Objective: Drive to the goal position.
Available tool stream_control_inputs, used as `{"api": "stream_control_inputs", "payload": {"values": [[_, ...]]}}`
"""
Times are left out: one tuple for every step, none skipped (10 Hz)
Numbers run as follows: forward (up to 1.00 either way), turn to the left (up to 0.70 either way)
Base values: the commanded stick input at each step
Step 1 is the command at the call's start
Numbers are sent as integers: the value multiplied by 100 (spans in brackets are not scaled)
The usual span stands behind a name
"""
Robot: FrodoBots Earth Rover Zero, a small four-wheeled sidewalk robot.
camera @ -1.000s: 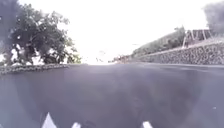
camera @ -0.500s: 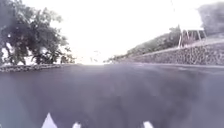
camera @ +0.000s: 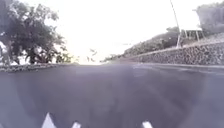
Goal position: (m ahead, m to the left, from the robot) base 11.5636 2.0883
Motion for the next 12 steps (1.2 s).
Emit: {"api": "stream_control_inputs", "payload": {"values": [[85, 0], [85, 0], [85, 0], [85, 0], [85, 0], [85, 0], [85, 0], [85, 0], [85, 0], [85, 0], [85, 0], [85, -25]]}}
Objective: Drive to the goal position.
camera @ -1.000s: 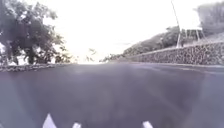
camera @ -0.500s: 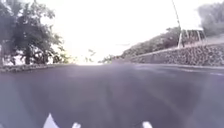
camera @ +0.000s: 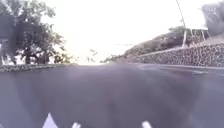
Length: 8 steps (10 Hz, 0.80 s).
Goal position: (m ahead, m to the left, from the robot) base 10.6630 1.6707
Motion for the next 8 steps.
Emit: {"api": "stream_control_inputs", "payload": {"values": [[85, -29], [85, -33], [85, 0], [85, 0], [85, -34], [85, -34], [85, -34], [85, -34]]}}
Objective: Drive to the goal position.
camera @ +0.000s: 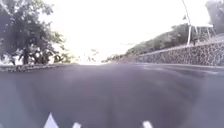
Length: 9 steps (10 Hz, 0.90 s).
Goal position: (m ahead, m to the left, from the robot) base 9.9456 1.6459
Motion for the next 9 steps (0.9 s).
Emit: {"api": "stream_control_inputs", "payload": {"values": [[85, -34], [85, -34], [85, -28], [85, -15], [85, -3], [85, 0], [85, 0], [85, 0], [85, 0]]}}
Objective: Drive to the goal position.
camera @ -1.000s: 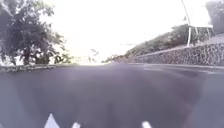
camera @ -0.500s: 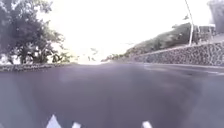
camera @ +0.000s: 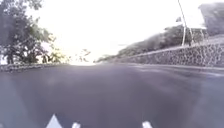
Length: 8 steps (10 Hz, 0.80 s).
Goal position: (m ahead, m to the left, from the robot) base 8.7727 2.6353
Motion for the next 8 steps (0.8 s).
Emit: {"api": "stream_control_inputs", "payload": {"values": [[85, 0], [85, 0], [85, 0], [85, 0], [85, 0], [85, 0], [85, 0], [85, 0]]}}
